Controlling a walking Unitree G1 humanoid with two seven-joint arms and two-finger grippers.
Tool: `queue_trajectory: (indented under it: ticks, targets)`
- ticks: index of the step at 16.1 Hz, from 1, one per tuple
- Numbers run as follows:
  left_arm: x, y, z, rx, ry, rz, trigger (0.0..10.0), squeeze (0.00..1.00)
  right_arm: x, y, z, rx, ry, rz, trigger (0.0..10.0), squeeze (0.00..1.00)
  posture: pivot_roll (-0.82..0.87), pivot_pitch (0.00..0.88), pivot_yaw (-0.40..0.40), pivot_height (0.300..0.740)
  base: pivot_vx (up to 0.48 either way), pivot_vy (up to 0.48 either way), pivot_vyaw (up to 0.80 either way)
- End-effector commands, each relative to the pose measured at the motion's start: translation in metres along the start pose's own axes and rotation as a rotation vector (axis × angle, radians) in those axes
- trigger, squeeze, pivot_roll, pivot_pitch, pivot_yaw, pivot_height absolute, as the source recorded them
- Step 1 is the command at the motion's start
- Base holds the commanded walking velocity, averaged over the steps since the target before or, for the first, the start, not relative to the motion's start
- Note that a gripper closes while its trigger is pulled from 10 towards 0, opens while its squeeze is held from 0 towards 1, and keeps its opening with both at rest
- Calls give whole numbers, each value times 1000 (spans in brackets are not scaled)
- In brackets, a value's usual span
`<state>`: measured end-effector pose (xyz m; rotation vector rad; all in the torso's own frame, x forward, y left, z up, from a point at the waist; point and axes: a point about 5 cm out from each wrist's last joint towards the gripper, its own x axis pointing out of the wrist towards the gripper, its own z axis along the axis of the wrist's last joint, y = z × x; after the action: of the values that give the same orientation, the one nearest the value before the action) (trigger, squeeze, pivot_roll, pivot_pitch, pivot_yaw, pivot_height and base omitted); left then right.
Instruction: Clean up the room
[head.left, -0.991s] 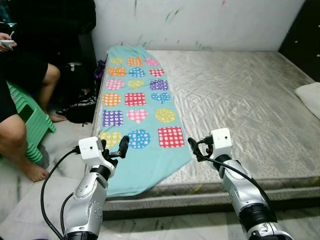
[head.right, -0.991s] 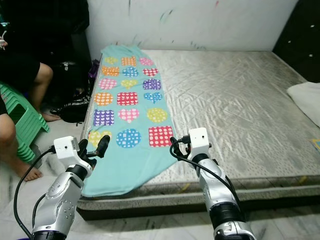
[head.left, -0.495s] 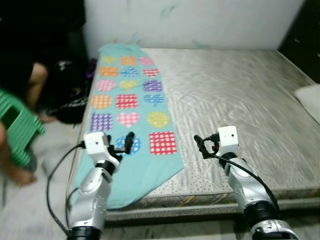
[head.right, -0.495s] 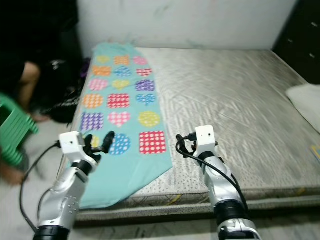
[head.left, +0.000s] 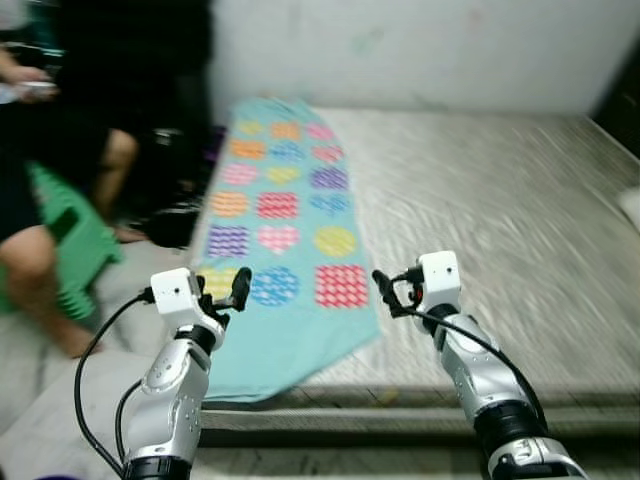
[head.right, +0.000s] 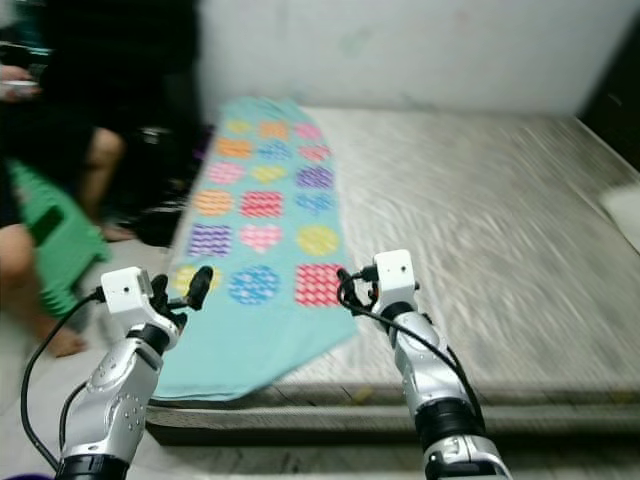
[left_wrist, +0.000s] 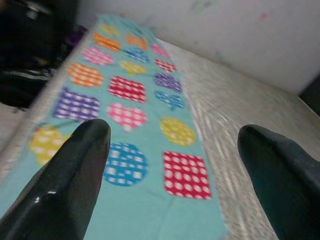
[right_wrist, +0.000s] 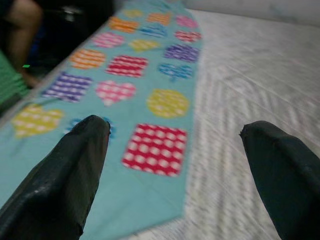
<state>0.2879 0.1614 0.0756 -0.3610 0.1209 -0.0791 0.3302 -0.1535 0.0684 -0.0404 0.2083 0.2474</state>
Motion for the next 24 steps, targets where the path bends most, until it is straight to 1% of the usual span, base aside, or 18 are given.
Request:
queue_trajectory:
  ticks: [1,7,14,19,24]
  targets:
    - [1,-2,-2,4,16,-5,10000,0,0,-4,0,9,5,-14,10000,0,-83,0,-37,740,0,0,-800]
    - [2,-2,-2,7,16,-13,10000,0,1,-3,0,13,5,-17,10000,0,-83,0,-34,740,0,0,-800]
    - [2,-4,-1,7,12,-28,10000,0,1,-4,0,16,4,-19,10000,0,-83,0,-34,740,0,0,0]
    - [3,-2,-3,14,32,-7,10000,0,1,-4,1,17,5,-20,10000,0,-83,0,-33,740,0,0,0]
    - [3,-3,-3,16,27,-14,10000,0,1,-4,0,16,11,-21,10000,0,-83,0,-33,740,0,0,0]
